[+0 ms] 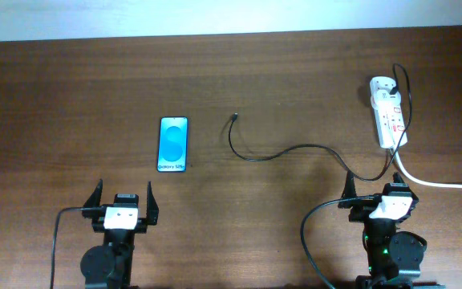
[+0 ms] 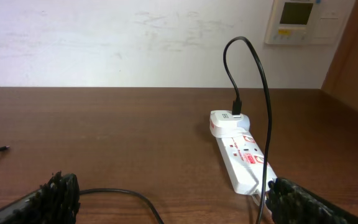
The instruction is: Plug charger to phone and switch on socket
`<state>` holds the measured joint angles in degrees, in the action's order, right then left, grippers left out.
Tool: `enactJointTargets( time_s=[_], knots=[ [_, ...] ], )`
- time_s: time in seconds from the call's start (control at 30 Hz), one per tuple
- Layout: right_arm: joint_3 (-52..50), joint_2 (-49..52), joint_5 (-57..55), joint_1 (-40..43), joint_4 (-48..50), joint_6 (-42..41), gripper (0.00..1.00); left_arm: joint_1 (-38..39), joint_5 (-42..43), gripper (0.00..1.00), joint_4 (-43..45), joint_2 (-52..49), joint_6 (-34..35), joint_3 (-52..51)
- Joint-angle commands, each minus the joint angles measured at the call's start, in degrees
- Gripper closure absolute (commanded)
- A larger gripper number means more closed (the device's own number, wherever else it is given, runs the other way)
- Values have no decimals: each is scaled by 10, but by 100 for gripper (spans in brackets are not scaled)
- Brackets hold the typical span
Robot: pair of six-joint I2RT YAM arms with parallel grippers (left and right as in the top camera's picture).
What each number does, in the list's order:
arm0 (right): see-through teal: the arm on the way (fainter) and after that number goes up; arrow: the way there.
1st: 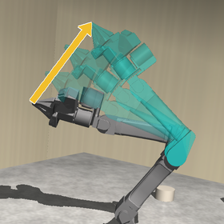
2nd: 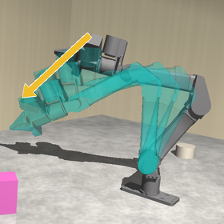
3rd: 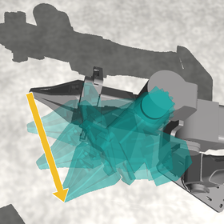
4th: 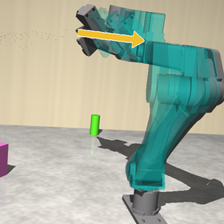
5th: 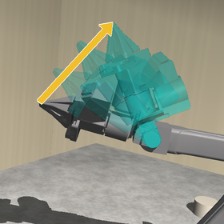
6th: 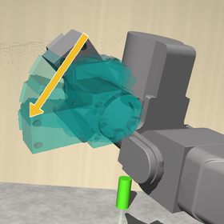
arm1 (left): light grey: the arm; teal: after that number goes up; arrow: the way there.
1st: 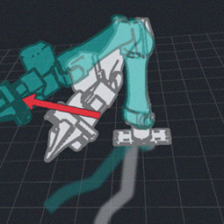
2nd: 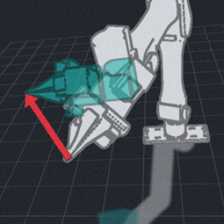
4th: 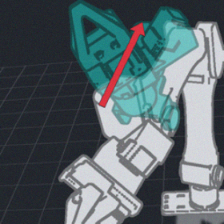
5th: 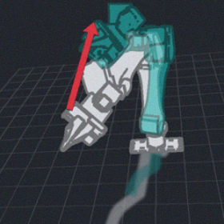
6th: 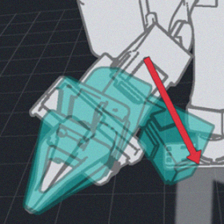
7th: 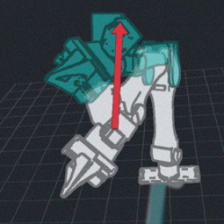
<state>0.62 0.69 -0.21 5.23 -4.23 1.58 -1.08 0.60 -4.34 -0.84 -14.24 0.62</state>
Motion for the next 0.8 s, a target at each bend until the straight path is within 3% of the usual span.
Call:
enactJointTargets(
  time_s=[0.0,0.77],
  knots=[
    [-3,0,-5,-3,-3,1,1,2,-4,1,-5,2,-10,-1],
    [-1,0,44,-3,28,-1,2,2,29,0,5,2,-4,-1]
  ],
)
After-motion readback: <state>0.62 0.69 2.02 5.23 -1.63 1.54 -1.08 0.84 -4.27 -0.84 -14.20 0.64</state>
